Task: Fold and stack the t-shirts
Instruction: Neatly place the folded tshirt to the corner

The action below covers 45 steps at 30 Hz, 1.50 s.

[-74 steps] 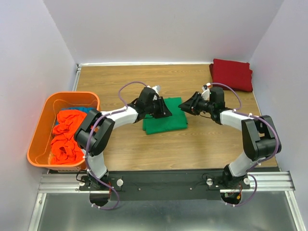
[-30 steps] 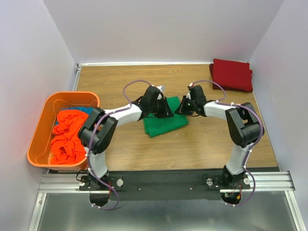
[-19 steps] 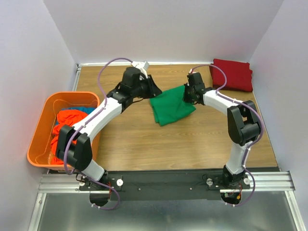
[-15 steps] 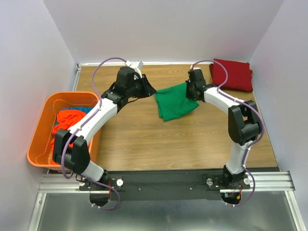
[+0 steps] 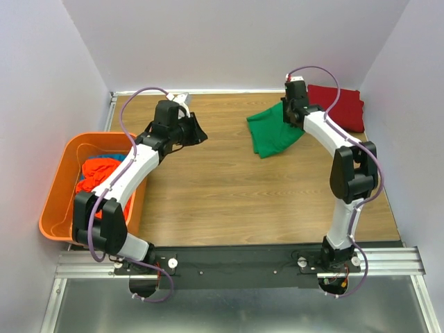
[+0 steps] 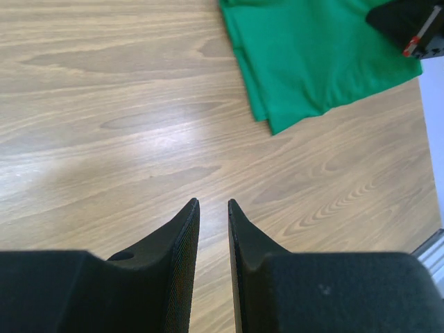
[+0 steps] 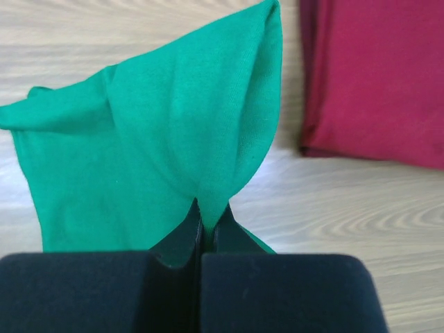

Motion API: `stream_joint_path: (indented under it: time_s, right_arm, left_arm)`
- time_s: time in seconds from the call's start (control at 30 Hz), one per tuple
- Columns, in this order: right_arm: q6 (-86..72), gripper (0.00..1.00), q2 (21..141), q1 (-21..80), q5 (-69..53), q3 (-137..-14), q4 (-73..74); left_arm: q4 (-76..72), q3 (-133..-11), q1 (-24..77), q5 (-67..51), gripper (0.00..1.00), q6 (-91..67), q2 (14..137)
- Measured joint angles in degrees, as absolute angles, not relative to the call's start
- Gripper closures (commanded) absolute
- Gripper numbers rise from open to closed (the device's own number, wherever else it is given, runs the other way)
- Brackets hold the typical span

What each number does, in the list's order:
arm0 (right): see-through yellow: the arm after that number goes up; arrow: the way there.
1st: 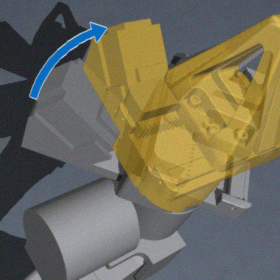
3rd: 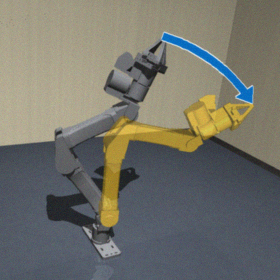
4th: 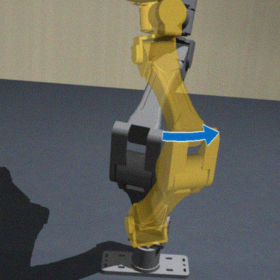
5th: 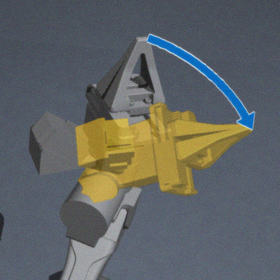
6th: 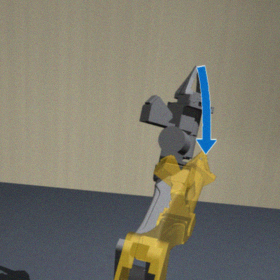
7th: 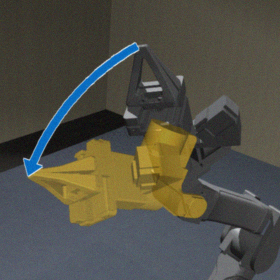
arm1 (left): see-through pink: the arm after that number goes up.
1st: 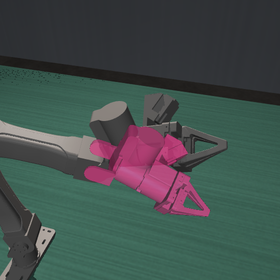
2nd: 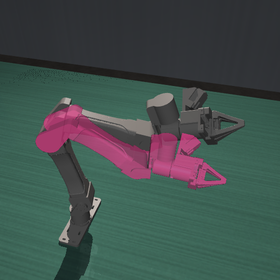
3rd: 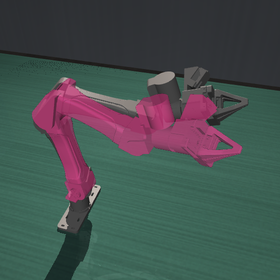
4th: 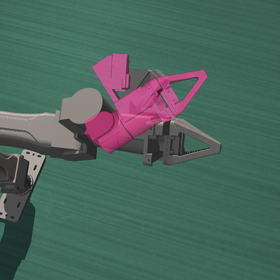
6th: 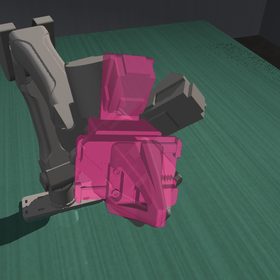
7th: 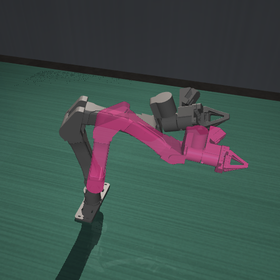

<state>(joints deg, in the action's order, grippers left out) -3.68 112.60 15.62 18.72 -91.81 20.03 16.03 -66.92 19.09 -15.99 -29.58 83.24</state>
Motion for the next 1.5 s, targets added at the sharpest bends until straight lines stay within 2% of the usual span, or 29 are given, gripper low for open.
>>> stream_joint_path:
  time_s: [0.23, 0.57, 0.73, 1.0, 1.5]
  right_arm:
    - [1.2, 0.99, 117.4, 11.1, 19.7, -98.9, 20.9]
    - [8.5, 0.99, 128.1, 7.4, 21.9, -119.5, 21.5]
    - [10.6, 0.99, 132.0, 6.7, 22.7, -125.9, 22.2]
    - [13.4, 0.99, 132.8, 6.6, 23.4, -131.5, 23.7]
    - [15.0, 0.99, 132.4, 6.6, 24.0, -133.1, 25.6]
  left_arm:
    - [15.9, -66.8, 17.9, -16.0, 0.7, -27.5, 83.6]
    - [14.9, -66.6, 16.8, -16.8, 0.73, -25.3, 88.4]
    - [14.6, -66.5, 15.5, -17.4, 0.74, -24.6, 89.9]
    - [13.3, -65.3, 14.0, -19.1, 0.75, -24.2, 90.1]
    - [12.9, -64.7, 13.3, -21.1, 0.76, -23.9, 90.2]
